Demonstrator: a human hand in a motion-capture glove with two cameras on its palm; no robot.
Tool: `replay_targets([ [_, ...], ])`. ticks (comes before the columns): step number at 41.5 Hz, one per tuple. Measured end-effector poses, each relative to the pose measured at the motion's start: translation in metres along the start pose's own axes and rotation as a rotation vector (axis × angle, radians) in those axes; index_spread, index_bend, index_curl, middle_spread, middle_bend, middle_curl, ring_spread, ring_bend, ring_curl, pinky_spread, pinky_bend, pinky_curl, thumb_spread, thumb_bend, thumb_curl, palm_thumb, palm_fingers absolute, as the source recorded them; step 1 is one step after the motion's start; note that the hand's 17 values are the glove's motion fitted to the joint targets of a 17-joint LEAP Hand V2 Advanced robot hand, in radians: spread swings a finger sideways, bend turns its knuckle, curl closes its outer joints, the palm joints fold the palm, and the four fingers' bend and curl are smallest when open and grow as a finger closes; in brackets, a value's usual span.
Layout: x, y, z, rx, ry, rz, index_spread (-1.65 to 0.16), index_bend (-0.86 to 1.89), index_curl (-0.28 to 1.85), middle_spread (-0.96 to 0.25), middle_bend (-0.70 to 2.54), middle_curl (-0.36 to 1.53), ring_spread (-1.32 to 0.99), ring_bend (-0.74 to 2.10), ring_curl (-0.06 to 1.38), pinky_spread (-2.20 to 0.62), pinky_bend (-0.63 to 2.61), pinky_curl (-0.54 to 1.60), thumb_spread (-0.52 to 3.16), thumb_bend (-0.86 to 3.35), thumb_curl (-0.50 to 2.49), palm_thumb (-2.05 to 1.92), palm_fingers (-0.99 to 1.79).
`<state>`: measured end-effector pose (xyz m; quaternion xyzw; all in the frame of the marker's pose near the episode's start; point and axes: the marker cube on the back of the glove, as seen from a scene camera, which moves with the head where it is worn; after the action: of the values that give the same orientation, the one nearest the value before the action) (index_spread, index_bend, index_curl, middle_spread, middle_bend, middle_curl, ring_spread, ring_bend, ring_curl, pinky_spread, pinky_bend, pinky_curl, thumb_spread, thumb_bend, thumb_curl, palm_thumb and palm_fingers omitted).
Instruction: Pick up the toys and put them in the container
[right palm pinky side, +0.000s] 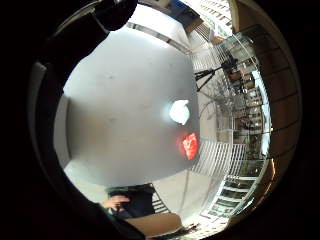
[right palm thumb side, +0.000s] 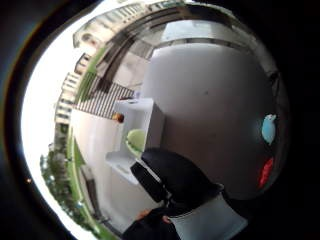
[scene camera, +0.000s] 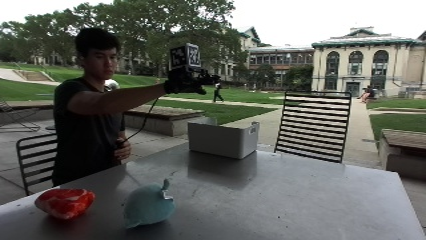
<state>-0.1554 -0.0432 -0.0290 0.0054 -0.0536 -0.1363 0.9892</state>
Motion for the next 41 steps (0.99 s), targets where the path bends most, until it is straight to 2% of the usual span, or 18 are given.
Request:
replay_targets([
  [3, 0.076, -0.006, 0.006, -0.005, 0.041, 0.172, -0.29, 0.11, 0.16, -0.05, 0.19, 0.48, -0.06, 0.39, 0.28, -0.04, 1.09, 0.35, 1.01, -0.08, 0.32, -0.09, -0.16],
  [8, 0.187, -0.005, 0.028, -0.03, 0.071, 0.262, -0.29, 0.11, 0.16, -0.05, 0.18, 0.46, -0.06, 0.35, 0.27, -0.02, 1.05, 0.34, 1.01, -0.08, 0.3, -0.09, -0.15],
  [14, 0.267, 0.003, 0.063, -0.041, 0.089, 0.362, -0.3, 0.11, 0.17, -0.05, 0.17, 0.44, -0.06, 0.32, 0.27, 0.0, 1.03, 0.33, 1.0, -0.07, 0.28, -0.08, -0.16],
  [24, 0.343, 0.02, 0.134, -0.146, 0.074, 0.421, -0.31, 0.08, 0.16, -0.04, 0.15, 0.4, -0.04, 0.29, 0.28, 0.03, 1.03, 0.33, 0.98, -0.07, 0.26, -0.08, -0.18],
  [41, 0.381, 0.034, 0.238, -0.272, 0.016, 0.476, -0.3, 0.09, 0.14, -0.04, 0.15, 0.35, -0.02, 0.25, 0.29, 0.04, 1.07, 0.34, 0.97, -0.04, 0.25, -0.03, -0.18],
])
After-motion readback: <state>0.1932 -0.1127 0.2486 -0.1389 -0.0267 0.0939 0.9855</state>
